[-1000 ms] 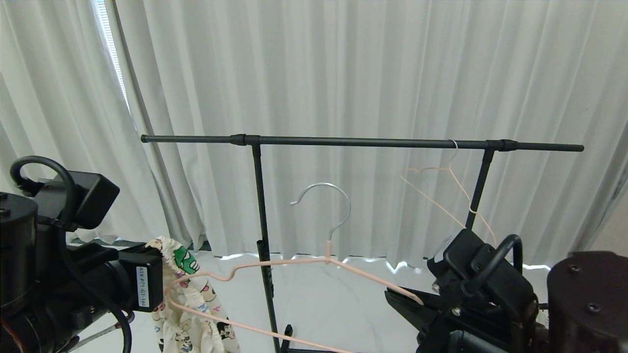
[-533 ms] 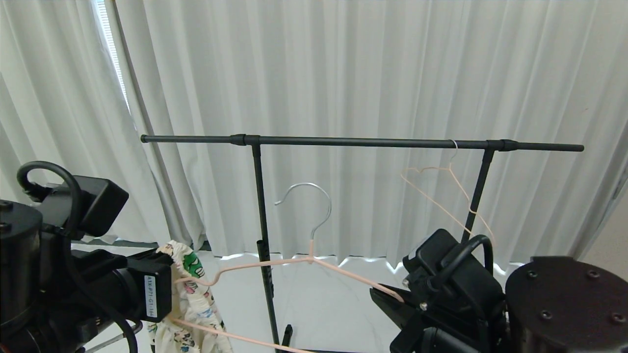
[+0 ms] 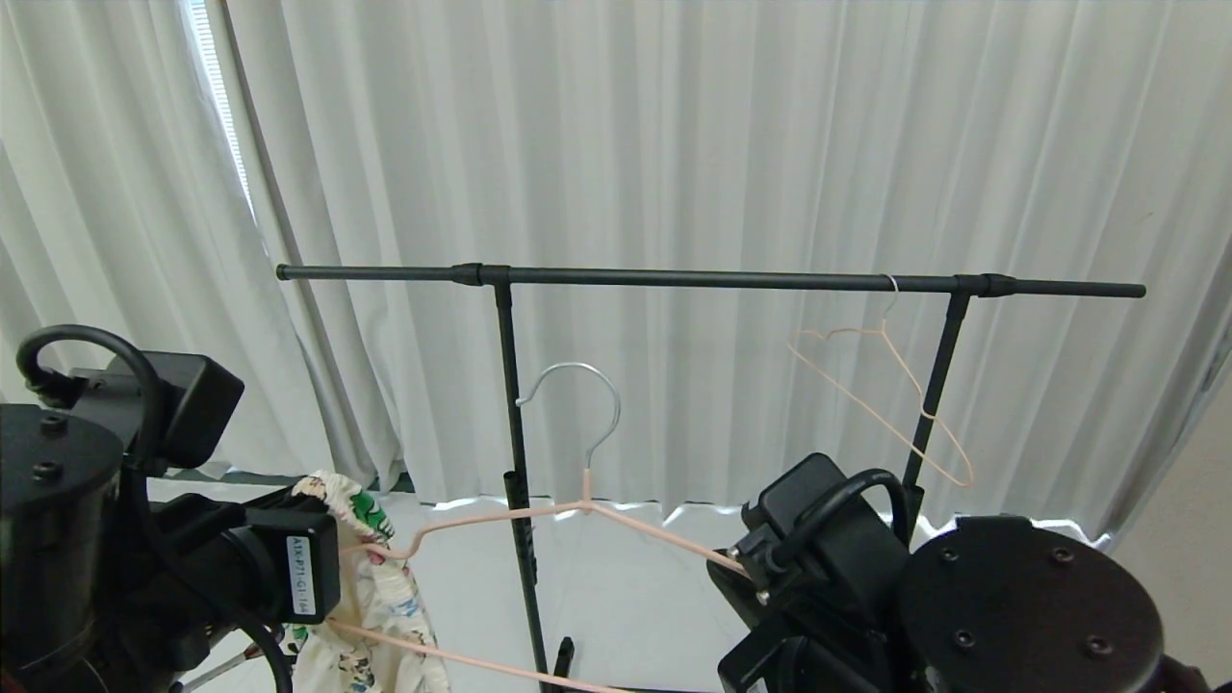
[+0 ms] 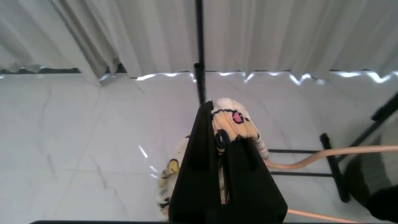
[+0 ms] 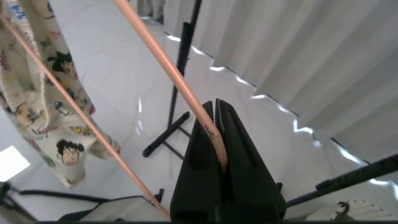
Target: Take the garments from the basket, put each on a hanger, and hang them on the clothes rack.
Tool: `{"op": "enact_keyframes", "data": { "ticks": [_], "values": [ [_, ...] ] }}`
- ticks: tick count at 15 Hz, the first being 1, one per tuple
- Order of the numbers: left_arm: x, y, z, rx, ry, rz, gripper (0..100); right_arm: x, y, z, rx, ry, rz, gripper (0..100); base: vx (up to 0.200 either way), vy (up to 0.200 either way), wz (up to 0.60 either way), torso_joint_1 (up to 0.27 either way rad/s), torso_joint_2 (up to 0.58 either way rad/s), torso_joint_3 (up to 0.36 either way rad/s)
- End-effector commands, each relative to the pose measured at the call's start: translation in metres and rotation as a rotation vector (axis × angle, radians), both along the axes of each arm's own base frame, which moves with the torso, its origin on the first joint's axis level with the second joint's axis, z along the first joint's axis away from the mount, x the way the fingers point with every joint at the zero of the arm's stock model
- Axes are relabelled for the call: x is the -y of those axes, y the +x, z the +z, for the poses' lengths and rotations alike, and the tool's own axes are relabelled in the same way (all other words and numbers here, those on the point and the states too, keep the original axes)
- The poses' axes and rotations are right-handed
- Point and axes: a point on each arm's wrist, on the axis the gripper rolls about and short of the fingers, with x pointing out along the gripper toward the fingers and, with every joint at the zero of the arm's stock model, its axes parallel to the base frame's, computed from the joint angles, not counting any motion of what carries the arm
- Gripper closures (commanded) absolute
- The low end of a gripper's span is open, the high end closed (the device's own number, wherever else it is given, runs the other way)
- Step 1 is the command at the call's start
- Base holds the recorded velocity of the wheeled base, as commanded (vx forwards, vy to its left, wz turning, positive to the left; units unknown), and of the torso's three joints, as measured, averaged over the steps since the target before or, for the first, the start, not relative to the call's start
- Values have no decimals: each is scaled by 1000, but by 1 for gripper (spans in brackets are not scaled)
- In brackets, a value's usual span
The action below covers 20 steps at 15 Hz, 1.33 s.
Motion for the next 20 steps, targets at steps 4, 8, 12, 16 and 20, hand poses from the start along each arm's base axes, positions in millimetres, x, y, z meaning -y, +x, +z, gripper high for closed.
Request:
{"op": "enact_keyframes", "data": {
  "ticks": [4,8,12,16,20],
  "values": [
    [0,4,-3,-6,24,37,100,8,8,8,45,12,-124,100,0,0,0,0,0,0],
    [1,5,-2,-4,22,37,100,5,10,18,73,40,-162,100,0,0,0,0,0,0],
    [3,4,2,7,10,22,100,-4,8,17,82,23,-141,100,0,0,0,0,0,0],
    [9,1,7,21,-17,-13,100,-23,1,3,70,-14,-101,100,0,0,0,0,0,0],
    [21,-7,14,37,-70,-82,100,-44,-5,-6,70,-10,-66,100,0,0,0,0,0,0]
  ]
}}
